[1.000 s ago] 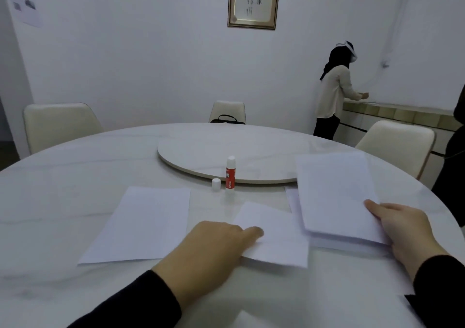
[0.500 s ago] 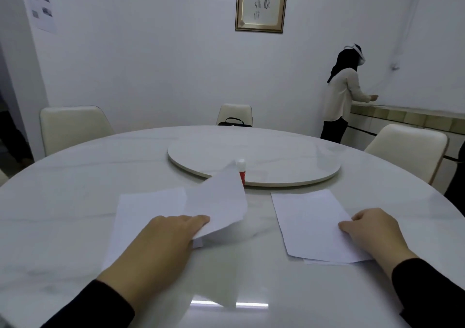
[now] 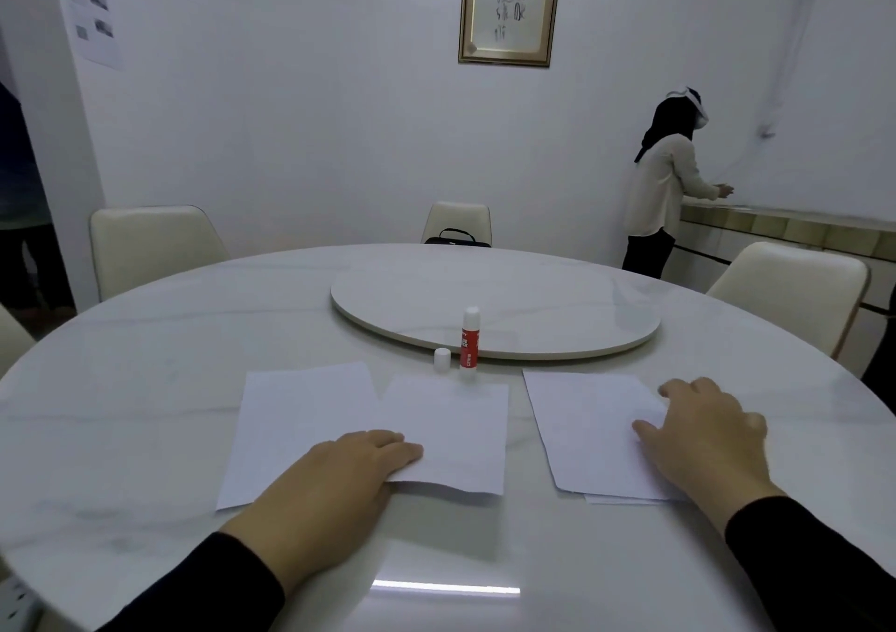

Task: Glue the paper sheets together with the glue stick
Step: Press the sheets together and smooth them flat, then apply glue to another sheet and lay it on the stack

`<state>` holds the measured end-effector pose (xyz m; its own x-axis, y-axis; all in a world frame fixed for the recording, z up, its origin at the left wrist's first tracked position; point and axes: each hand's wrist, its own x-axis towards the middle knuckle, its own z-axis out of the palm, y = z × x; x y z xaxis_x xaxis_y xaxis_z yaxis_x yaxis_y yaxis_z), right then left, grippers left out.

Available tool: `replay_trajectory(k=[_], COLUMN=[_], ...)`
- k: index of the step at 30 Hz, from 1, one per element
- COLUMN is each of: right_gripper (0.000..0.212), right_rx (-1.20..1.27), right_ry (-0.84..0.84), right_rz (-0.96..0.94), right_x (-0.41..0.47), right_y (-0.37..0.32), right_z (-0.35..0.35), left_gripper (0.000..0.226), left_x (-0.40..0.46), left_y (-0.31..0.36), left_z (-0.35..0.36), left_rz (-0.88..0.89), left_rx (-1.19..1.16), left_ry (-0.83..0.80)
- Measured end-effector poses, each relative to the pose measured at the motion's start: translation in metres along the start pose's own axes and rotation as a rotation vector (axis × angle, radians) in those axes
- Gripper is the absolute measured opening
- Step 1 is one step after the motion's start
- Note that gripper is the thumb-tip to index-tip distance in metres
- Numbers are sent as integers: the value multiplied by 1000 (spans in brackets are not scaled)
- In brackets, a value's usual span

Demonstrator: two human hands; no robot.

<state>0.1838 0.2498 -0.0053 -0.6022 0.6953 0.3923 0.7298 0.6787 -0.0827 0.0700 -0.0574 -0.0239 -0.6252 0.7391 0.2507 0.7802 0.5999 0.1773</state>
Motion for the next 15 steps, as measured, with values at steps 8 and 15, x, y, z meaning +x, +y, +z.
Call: replay_trajectory(k=[8,15], right_gripper=[79,31], right_rx=[553,541], right_ry=[-135,356], right_rz=[-786,-1000], right_x=[-28,-31], right_y=[-51,-81], right_z=[-12,-32], left_gripper=[42,46], left_x=[9,10], left_y=[-12,-33], left_z=[-7,-12], left_rz=[36,-99], left_rx=[-413,-466], left_ry=[63,81])
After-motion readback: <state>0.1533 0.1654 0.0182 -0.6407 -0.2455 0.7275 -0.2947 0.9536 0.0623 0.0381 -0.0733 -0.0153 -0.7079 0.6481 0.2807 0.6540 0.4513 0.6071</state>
